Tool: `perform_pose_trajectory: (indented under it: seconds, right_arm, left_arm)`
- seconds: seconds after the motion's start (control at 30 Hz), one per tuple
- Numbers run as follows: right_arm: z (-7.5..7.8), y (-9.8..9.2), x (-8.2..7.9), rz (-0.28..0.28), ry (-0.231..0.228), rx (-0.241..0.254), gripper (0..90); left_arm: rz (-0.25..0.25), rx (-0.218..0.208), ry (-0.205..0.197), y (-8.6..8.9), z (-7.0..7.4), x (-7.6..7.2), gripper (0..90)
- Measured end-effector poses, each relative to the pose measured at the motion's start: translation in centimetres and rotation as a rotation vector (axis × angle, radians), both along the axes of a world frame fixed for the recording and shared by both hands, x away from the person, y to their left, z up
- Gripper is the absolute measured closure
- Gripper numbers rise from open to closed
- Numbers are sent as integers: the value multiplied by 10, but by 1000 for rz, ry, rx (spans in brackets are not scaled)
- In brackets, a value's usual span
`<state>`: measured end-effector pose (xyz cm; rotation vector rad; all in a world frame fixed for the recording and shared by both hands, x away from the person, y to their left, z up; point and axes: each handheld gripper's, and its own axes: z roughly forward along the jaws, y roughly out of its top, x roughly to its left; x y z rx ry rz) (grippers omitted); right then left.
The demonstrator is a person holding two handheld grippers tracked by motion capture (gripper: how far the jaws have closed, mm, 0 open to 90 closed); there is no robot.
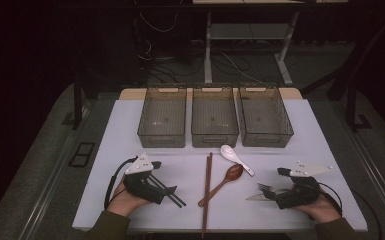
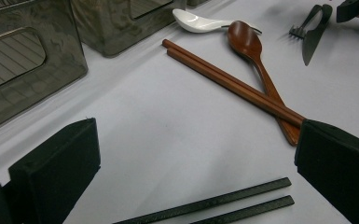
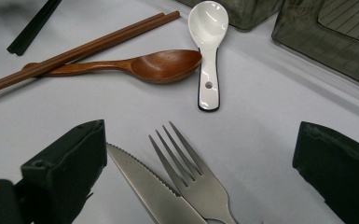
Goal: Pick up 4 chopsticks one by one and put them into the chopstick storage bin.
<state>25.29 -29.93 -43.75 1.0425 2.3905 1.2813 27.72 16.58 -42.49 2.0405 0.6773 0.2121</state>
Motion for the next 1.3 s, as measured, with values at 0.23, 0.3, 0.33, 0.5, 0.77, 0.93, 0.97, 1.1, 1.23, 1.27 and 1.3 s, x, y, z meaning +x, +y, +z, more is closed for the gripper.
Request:
perform_pose_trajectory:
  seconds: [0.23,0.3,0.33,0.5,0.77,0.93,0.97,1.1,1.23,1.27,1.3]
  right_arm:
    - [0,-2,2,3,0,9,29]
    - [-1,-2,2,2,2,7,29]
    - [-1,-2,2,1,2,8,29]
    - [-1,-2,2,1,2,8,29]
    - [0,-1,4,5,3,10,29]
    - [0,-1,4,-1,8,14,29]
    - [0,-1,4,0,7,15,29]
    - [0,0,7,0,11,26,29]
    - [0,1,6,0,10,21,29]
    - [0,1,6,3,8,23,29]
    - [0,1,5,4,8,23,29]
  left_arm:
    - [-1,4,3,0,0,2,9]
    - [6,5,3,1,1,3,27]
    - [7,9,0,2,1,4,41]
    - [27,11,8,7,1,9,143]
    - [61,18,16,18,3,17,308]
    - [88,19,16,27,5,21,451]
    - [97,23,16,28,5,21,478]
    - [124,35,22,34,5,27,591]
    - [153,48,31,38,4,31,689]
    - [162,48,29,39,4,32,715]
    - [165,50,29,40,4,32,736]
